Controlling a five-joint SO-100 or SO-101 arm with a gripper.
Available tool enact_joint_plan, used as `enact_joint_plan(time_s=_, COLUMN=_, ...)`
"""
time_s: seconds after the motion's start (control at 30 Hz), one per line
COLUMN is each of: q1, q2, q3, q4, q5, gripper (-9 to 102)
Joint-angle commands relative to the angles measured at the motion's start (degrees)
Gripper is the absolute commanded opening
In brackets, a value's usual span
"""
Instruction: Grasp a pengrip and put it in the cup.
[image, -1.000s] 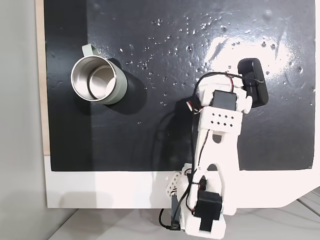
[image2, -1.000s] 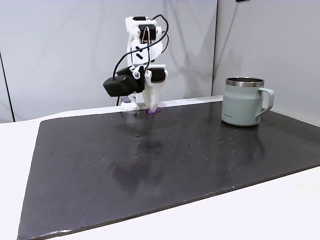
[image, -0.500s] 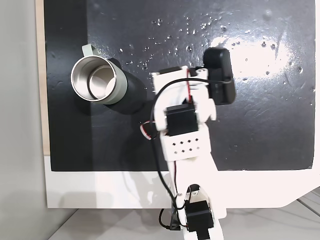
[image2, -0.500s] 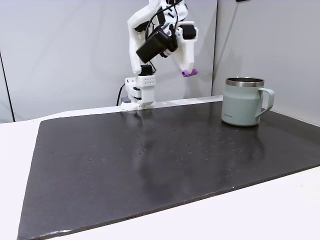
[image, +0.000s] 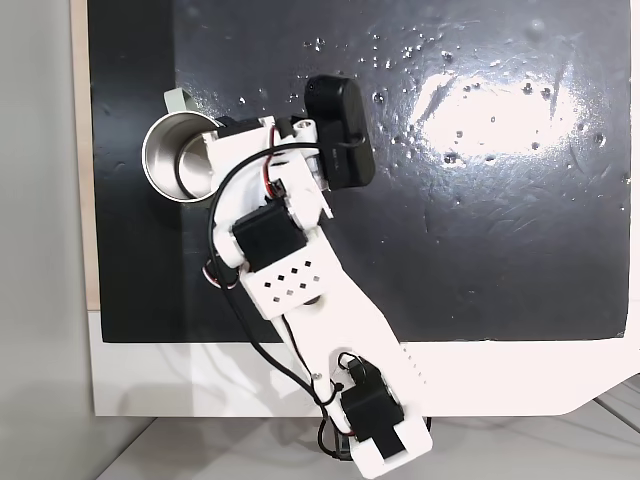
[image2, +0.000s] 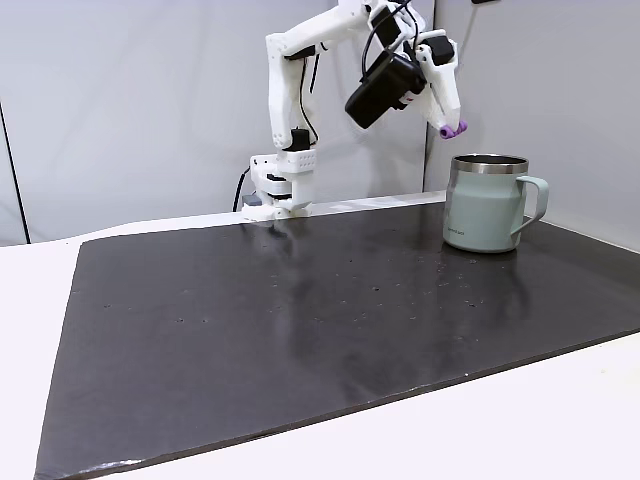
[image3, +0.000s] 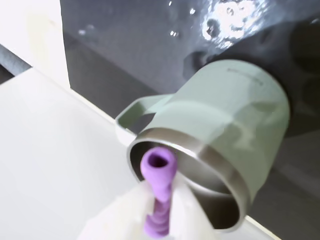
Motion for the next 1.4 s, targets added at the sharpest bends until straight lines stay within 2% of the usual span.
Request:
enact_joint_plan(time_s=0.0, q1=-3.0, q2=-1.2, q3=-5.0, q4=-2.9, q5=2.2, gripper=0)
enact_joint_plan(time_s=0.33, q1=-10.0, q2=-7.3, q3=-11.8, q4=-4.3, q5=3.1, gripper=0)
enact_joint_plan(time_s=0.53, q1=-10.5, q2=-8.3, q3=-12.8, q4=-3.3, q5=2.9, gripper=0)
enact_joint_plan(time_s=0.73, q1=-10.5, q2=-8.4, q3=-12.9, q4=-1.9, q5=2.5, gripper=19)
enact_joint_plan(time_s=1.37, q1=-9.8, q2=-8.4, q3=-12.9, q4=-0.8, q5=2.5, gripper=20)
